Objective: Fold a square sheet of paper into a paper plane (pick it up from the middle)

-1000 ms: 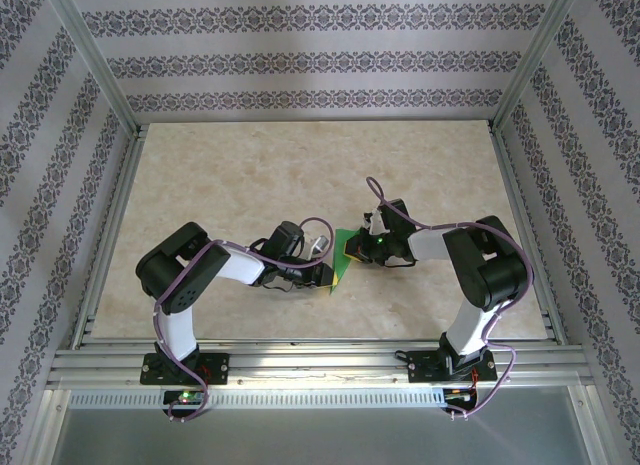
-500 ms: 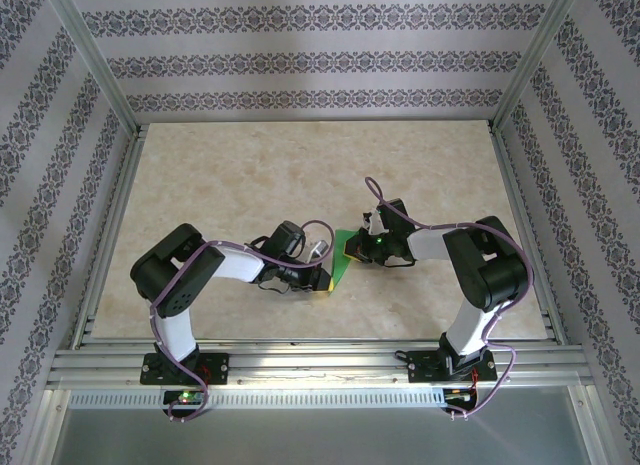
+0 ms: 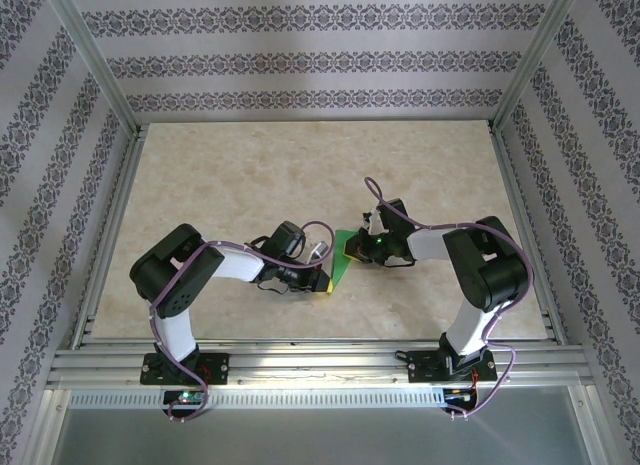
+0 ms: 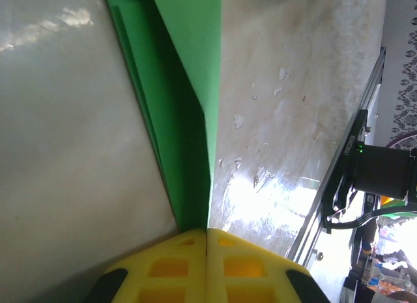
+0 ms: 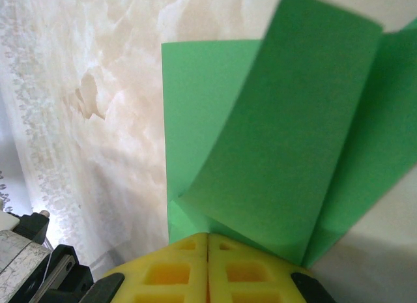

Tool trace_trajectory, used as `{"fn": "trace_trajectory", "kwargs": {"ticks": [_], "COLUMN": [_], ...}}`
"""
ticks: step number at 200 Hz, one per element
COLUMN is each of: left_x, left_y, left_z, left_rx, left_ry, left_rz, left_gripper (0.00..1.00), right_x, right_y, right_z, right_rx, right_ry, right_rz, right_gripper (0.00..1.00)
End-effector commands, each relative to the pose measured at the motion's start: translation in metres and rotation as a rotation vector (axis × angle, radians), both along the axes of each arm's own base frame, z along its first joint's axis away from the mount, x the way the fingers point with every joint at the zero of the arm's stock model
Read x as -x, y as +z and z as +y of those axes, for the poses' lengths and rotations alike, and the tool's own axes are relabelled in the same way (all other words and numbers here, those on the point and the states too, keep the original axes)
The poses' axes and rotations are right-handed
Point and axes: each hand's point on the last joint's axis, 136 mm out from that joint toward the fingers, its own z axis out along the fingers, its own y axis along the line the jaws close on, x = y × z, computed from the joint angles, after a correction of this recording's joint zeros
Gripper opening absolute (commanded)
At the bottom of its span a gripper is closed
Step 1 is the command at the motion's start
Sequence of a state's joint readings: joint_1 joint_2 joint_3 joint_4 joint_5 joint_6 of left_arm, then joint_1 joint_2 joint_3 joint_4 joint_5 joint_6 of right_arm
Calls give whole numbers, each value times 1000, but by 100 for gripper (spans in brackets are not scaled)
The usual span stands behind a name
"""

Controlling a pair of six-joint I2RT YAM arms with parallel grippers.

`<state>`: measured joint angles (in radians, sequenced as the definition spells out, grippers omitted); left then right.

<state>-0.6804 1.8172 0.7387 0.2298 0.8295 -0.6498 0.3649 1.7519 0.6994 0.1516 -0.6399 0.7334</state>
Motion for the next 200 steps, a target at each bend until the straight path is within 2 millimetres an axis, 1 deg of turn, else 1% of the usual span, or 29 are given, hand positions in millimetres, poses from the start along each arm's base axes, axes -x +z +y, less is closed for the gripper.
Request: {"fn": "trace_trajectory", "kwargs": {"ticks": [1,7,68,82,94,103,114,116,129,138,155,164,178,200], "left_x": [26,25,18,9,-5,-13,-23,-22,-27,-28,-34,-35,-37,-42], "left_y": [-5,-2,20,30,43,58,76,75,86,87,80,73,69,56], "left_z": [11,11,15,18,20,17,7,6,-9,-19,-34,-39,-48,-54], "left_rx": [-43,-39,-24,-19,1,46,93,91,101,108,97,82,81,69], "left_ry": [-39,-37,13,60,141,180,183,178,136,112,98,87,73,72], "left_rz": [71,64,-25,-92,-160,-201,-234,-229,-227,-220,-195,-180,-179,-165], "left_gripper": [5,8,13,13,10,8,8,7,7,7,4,4,4,4], "right_x": [20,20,19,19,19,19,19,19,19,18,18,18,18,17], "right_y": [-39,-39,-38,-38,-37,-37,-37,-37,-37,-37,-37,-37,-36,-34], "right_z": [-25,-25,-24,-24,-24,-24,-23,-24,-23,-23,-23,-22,-21,-21], "right_rx": [170,169,166,165,165,167,166,166,166,166,166,164,162,162], "right_ry": [-42,-43,-44,-45,-43,-43,-42,-43,-42,-44,-43,-40,-38,-37], "right_rz": [101,101,101,103,102,101,101,100,102,101,103,102,101,98], "right_gripper": [8,8,8,8,8,8,8,8,8,8,8,8,8,8]}}
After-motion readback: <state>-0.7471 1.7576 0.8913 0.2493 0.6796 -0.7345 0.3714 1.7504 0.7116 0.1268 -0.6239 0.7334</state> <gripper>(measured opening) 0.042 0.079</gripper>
